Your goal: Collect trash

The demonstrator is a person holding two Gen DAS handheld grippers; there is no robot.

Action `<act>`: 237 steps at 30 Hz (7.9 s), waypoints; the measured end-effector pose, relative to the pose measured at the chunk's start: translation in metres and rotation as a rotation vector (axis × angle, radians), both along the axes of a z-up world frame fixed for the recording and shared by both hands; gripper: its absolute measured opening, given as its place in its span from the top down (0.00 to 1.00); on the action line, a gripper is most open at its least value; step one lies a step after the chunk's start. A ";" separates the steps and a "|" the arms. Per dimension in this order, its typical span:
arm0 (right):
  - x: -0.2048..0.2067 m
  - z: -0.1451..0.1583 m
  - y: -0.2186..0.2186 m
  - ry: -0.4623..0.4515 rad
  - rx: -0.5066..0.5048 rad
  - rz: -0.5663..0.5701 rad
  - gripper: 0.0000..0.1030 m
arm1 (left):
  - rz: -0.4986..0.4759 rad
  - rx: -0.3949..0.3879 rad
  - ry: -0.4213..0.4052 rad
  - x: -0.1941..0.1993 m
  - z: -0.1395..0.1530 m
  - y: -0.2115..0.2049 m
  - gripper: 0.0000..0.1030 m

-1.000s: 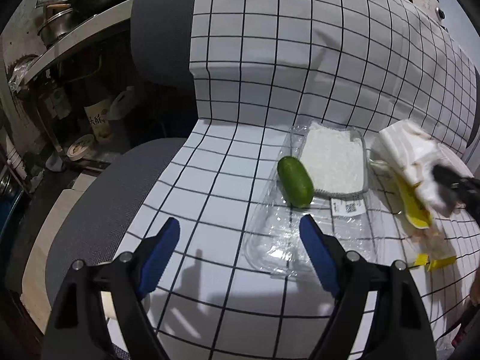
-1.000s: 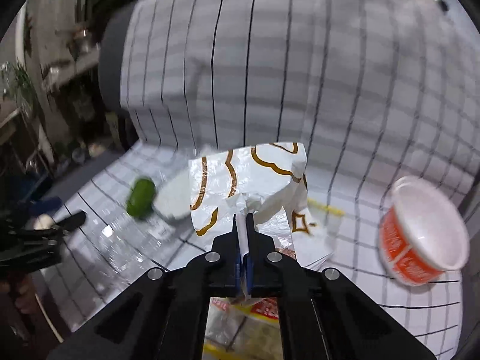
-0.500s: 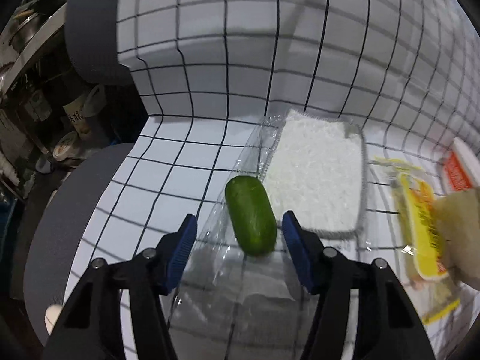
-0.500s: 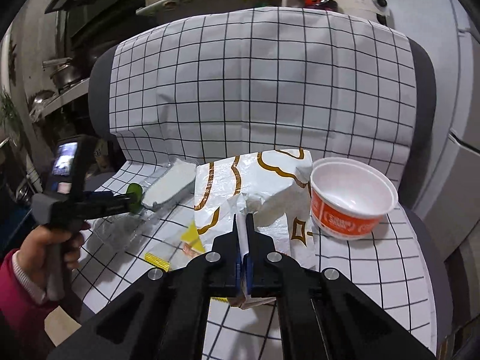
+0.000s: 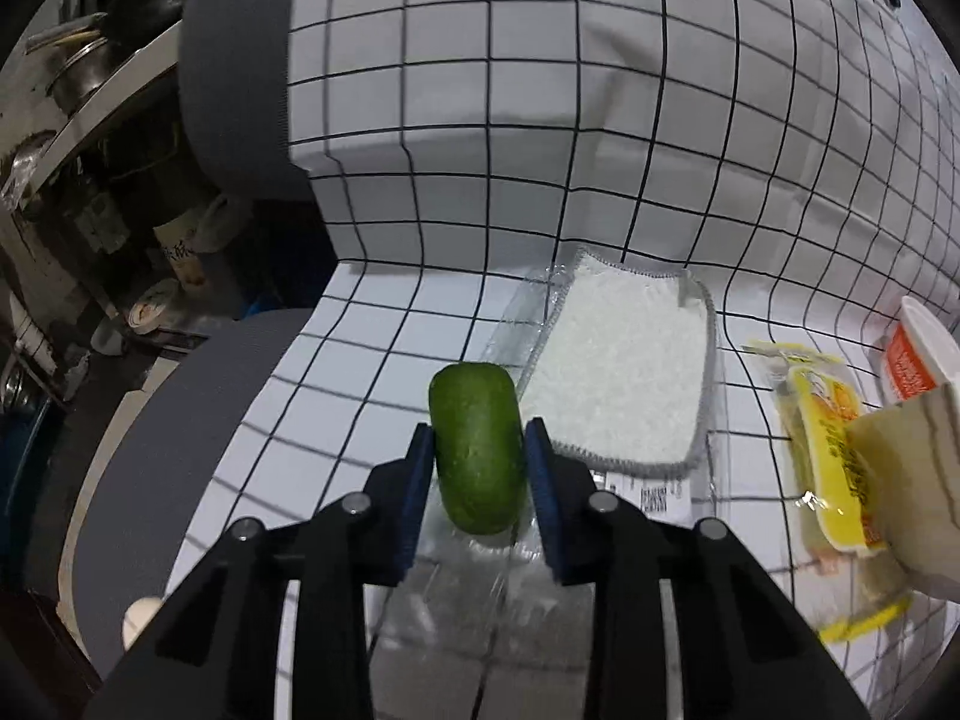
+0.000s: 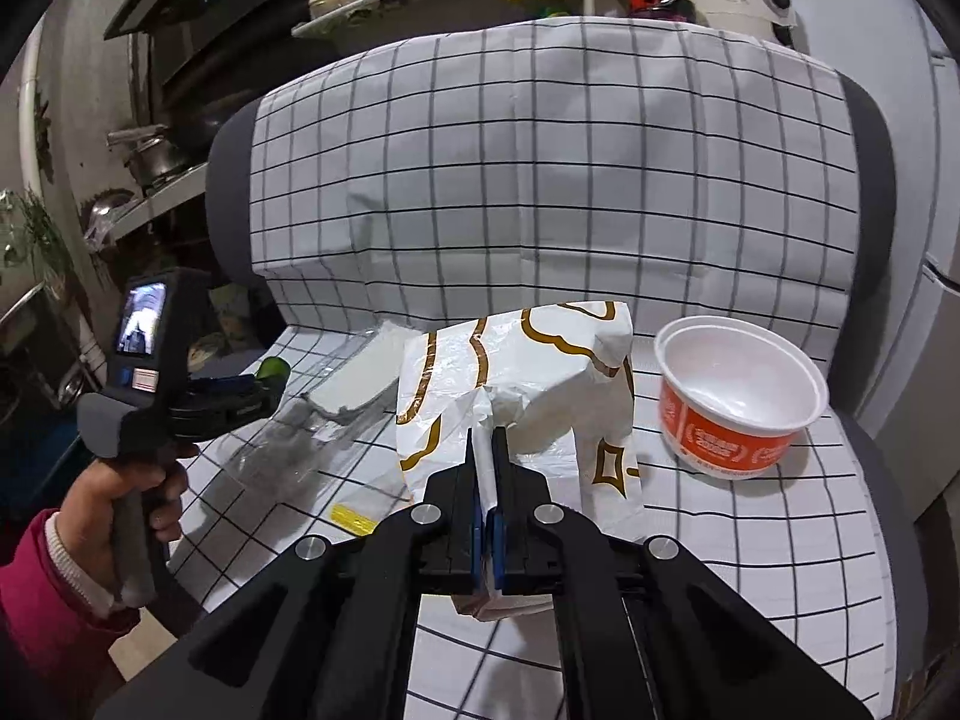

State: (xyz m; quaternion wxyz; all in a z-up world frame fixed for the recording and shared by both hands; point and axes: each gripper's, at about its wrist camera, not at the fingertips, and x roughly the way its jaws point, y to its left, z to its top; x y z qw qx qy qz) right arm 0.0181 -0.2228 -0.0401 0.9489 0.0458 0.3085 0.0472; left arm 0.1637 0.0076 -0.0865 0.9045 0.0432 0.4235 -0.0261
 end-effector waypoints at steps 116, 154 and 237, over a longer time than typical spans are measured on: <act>-0.222 -0.007 -0.146 -0.023 -0.085 -0.503 0.98 | -0.881 -0.246 -0.051 -0.224 0.021 -0.236 0.71; -0.397 -0.134 -0.262 0.235 0.141 -1.013 0.71 | -1.347 -0.102 0.197 -0.375 -0.087 -0.433 0.44; 0.005 -0.071 -0.004 0.221 0.035 -0.045 0.39 | -0.392 -0.179 -0.104 -0.098 0.042 -0.051 0.98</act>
